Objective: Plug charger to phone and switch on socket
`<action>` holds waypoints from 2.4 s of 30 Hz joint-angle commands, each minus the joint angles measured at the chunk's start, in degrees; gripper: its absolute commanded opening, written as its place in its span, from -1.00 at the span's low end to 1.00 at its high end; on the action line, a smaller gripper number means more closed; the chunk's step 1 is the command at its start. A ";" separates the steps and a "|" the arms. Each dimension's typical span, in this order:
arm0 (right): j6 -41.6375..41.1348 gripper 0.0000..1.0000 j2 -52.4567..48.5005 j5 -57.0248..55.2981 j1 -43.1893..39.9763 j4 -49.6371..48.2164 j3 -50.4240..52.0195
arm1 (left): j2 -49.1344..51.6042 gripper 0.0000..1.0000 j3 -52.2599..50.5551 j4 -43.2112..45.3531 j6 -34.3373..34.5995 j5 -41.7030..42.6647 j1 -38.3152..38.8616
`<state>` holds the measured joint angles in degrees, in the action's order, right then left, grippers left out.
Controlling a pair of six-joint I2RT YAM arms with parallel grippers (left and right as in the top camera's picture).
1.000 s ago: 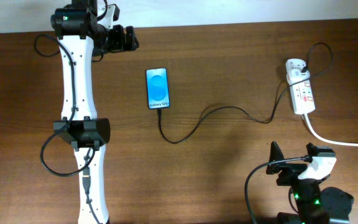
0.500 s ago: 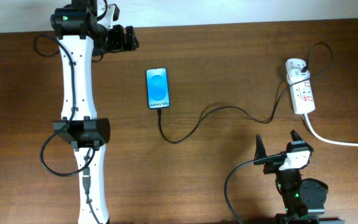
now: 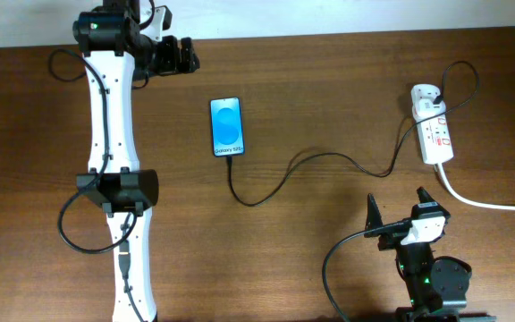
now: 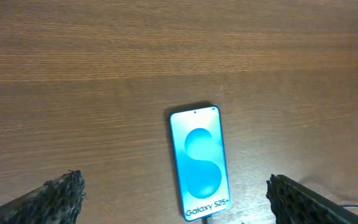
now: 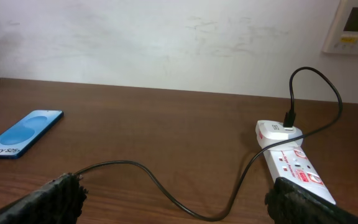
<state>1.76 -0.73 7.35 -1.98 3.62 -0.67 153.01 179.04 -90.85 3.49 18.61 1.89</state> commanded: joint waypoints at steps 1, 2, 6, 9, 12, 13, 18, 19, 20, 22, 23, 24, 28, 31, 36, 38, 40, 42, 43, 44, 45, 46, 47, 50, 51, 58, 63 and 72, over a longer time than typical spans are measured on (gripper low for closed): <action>-0.26 0.97 0.52 -0.48 0.57 0.28 0.35 | -0.79 0.99 0.02 0.07 -0.48 -11.19 -0.20; -0.26 0.97 0.52 -0.48 0.57 0.28 0.35 | -0.79 0.99 0.02 0.07 -0.48 -11.15 -0.20; -0.26 0.97 0.52 -0.50 0.57 0.28 0.35 | -0.79 0.99 0.02 0.04 -0.48 -11.15 -0.20; -0.26 0.97 0.52 -0.48 0.57 0.28 0.35 | -0.79 0.99 0.02 0.07 -0.50 -11.15 -0.68; -0.26 0.97 0.52 -0.48 0.57 0.28 0.35 | -0.79 0.99 0.02 0.07 -0.50 -11.15 -0.68; -0.26 0.97 0.55 -0.50 0.57 0.28 0.35 | -0.79 0.99 0.02 0.07 -0.50 -11.15 -0.68; -0.26 0.97 0.52 -0.48 0.57 0.28 0.35 | -0.79 0.99 0.02 0.07 -0.48 -11.15 -0.68; -0.26 0.97 0.52 -0.50 0.57 0.28 0.35 | -0.92 0.99 0.02 0.04 -0.50 -11.15 -0.44; -0.26 0.97 0.52 -0.48 0.57 0.28 0.35 | -1.55 0.99 0.02 0.02 -0.50 -11.15 -0.11; -0.26 0.97 0.52 -0.48 0.57 0.28 0.35 | -5.90 0.99 -0.20 0.04 -0.48 -11.15 2.71; -0.26 0.97 0.52 -0.48 0.57 0.28 0.35 | -8.52 0.99 -0.24 0.07 -0.50 -11.15 4.17; -0.26 0.97 0.52 -0.48 0.57 0.28 0.35 | -13.18 0.99 -1.86 0.04 -0.48 -11.15 6.36; -0.26 0.97 0.52 -0.48 0.57 0.28 0.35 | -33.81 0.99 -21.92 0.07 -0.50 -11.15 12.24; -0.26 0.97 0.52 -0.48 0.57 0.28 0.35 | -46.97 0.99 -35.74 0.04 -0.48 -11.15 14.62; -0.26 0.97 0.55 -0.48 0.57 0.28 0.35 | -61.27 0.98 -48.65 -0.11 -0.48 -11.15 14.56; -0.26 0.97 0.52 -0.48 0.57 0.28 0.35 | -64.50 0.99 -51.08 -0.15 -0.50 -11.15 14.58; -0.26 0.97 0.52 -0.48 0.57 0.28 0.35 | -68.41 0.99 -53.51 -0.55 -0.48 -11.08 14.58; -0.26 0.97 0.52 -0.50 0.57 0.28 0.35 | -71.63 0.99 -53.83 -5.88 -0.52 -11.87 14.58; -0.26 0.97 0.52 -0.48 0.57 0.28 0.35 | -73.53 0.99 -54.82 -5.35 -0.52 -13.49 14.58; -0.26 0.97 0.52 -0.48 0.57 0.28 0.35 | -75.52 0.99 -56.41 -4.42 -0.52 -15.34 14.58; -0.26 0.97 0.52 -0.50 0.57 0.28 0.35 | -79.21 0.99 -60.96 -1.29 -0.70 -16.13 14.56; -0.26 0.97 0.52 -0.48 0.57 0.28 0.35 | -82.34 0.99 -65.99 2.71 -3.28 -16.04 14.56; -0.26 0.97 0.52 -0.50 0.57 0.28 0.35 | -85.11 0.99 -71.08 6.93 -7.85 -16.06 14.56; -0.26 0.97 0.52 -0.48 0.57 0.28 0.35 | -98.16 0.99 -94.90 24.06 -16.02 -16.06 14.05; -0.26 0.97 0.52 -0.48 0.57 0.28 0.35 | -102.55 0.99 -100.91 24.46 -16.02 -16.11 13.18; -0.26 0.97 0.52 -0.50 0.57 0.28 0.35 | -128.76 0.99 -143.10 67.95 -15.98 -16.00 6.01; -0.26 0.97 0.52 -0.50 0.57 0.28 0.35 | -140.54 0.99 -169.98 107.97 -14.21 -17.53 5.33; -0.26 0.97 0.52 -0.50 0.57 0.28 0.35 | -152.61 0.98 -178.55 104.83 -6.73 -20.96 -3.56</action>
<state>1.74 -0.64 6.92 -1.87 3.64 -0.67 3.86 0.75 17.74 -5.10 0.14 -0.58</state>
